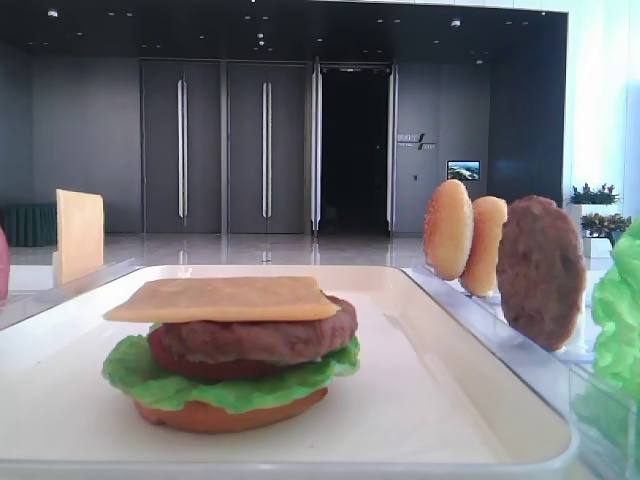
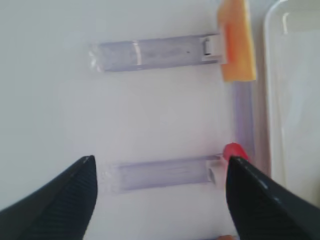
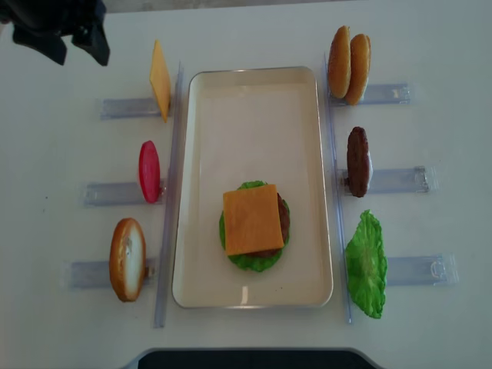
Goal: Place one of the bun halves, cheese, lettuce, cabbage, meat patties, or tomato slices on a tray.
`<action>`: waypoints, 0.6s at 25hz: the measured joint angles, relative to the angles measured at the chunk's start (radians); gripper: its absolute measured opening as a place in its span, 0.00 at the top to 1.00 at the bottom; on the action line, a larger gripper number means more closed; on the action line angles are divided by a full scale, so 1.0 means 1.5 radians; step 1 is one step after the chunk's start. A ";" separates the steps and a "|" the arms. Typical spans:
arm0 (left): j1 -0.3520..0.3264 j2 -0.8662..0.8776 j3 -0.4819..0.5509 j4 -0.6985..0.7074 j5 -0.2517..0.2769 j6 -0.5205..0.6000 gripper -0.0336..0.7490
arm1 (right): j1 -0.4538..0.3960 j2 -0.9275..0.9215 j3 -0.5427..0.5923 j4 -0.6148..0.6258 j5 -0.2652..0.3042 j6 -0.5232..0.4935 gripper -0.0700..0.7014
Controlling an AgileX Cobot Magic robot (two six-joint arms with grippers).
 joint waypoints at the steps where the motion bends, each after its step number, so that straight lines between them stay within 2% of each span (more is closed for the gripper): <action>1: 0.019 0.000 0.000 -0.005 0.000 0.012 0.18 | 0.000 0.000 0.000 0.000 0.000 0.000 0.29; 3: 0.044 0.000 0.000 -0.015 0.001 0.023 0.18 | 0.000 0.000 0.000 0.000 0.000 0.000 0.29; 7: 0.046 0.000 0.000 -0.024 0.001 0.049 0.18 | 0.000 0.000 0.000 0.000 0.000 0.000 0.29; 11: 0.028 -0.004 0.000 -0.005 0.002 0.052 0.18 | 0.000 0.000 0.000 0.000 0.000 0.000 0.29; 15: -0.014 -0.043 0.000 0.032 0.003 0.065 0.18 | 0.000 0.000 0.000 0.000 0.000 0.000 0.29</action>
